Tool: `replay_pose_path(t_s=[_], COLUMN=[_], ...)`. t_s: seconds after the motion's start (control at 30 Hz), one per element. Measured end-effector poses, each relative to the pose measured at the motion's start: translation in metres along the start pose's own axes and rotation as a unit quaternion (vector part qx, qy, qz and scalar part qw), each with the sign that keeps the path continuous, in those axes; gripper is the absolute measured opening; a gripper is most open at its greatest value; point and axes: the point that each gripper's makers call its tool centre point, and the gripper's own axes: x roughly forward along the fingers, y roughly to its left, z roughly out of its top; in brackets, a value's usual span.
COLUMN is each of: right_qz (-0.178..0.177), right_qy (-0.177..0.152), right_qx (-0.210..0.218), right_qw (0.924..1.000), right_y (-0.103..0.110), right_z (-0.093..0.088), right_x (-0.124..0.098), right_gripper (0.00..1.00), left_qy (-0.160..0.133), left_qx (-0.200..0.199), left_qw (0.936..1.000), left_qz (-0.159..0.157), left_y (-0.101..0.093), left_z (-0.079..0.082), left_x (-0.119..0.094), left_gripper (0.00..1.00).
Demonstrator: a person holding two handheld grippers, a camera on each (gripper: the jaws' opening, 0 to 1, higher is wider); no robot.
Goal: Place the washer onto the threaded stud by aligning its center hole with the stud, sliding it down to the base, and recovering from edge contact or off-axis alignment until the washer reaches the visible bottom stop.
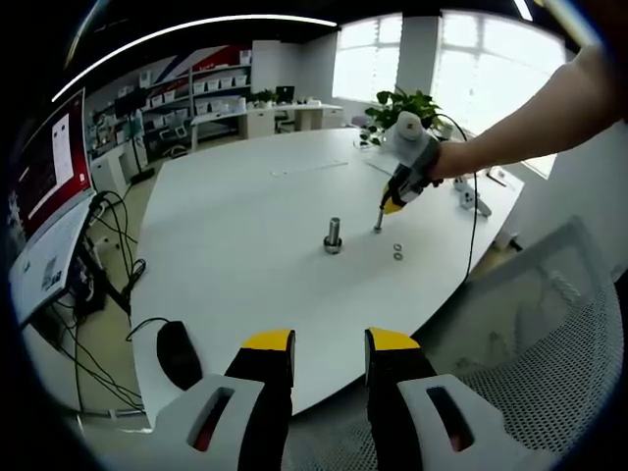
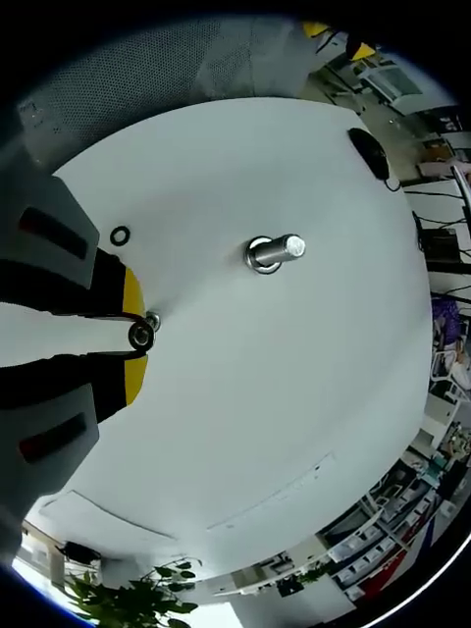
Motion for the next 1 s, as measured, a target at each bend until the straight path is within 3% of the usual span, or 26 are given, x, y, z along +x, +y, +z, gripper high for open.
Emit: replay_pose_path(t_s=[0.33,1.0], right_qz=[0.011,0.035], right_qy=[0.011,0.025], right_qx=[-0.017,-0.01], right_qw=[0.9997,0.999], right_y=[-0.002,0.007], right_z=[-0.004,-0.011], right_x=[0.013,0.041], right_gripper=[0.15,0.15], left_qy=[0.004,0.017], left_qx=[-0.002,-0.001], left_qw=[1.0,0.9999], left_qz=[0.003,0.002], left_y=[0.001,0.0], left_z=[-0.002,-0.006], left_x=[0.0,0.002], left_gripper=[0.26,0.25])
